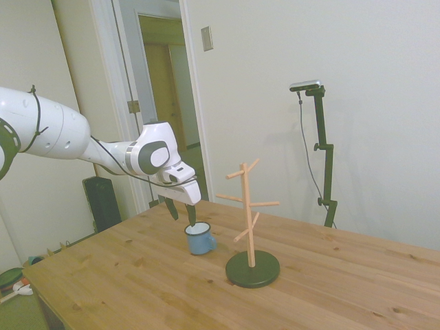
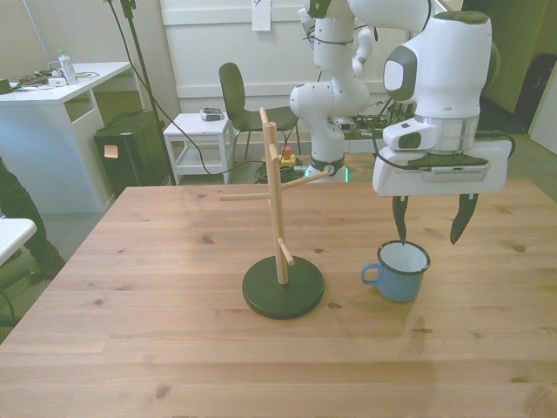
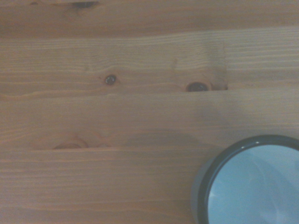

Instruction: Hang the mug

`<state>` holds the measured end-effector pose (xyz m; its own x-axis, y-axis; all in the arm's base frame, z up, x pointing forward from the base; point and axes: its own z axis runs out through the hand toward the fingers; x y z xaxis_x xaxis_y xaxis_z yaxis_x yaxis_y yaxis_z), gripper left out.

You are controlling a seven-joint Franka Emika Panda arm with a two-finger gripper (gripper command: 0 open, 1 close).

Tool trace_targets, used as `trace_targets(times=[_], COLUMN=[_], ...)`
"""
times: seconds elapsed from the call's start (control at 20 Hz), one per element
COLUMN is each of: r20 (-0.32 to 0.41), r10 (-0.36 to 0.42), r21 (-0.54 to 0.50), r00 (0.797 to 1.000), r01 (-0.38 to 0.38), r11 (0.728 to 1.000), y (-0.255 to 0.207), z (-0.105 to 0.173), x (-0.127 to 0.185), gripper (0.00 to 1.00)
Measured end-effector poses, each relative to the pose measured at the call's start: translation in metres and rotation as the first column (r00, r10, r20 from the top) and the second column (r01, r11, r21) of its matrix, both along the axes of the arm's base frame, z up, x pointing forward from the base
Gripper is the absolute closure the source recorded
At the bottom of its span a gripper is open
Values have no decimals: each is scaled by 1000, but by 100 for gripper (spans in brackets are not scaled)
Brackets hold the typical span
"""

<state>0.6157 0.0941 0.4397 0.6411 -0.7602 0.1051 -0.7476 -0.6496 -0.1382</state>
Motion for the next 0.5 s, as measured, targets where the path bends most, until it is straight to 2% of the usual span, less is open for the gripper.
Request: trace_targets(times=[0.5], r20=[-21], r10=[11], r21=[-22], r00=[1000], r01=[-11], r11=[1000], y=[7], z=[-22], x=[12], gripper=[0])
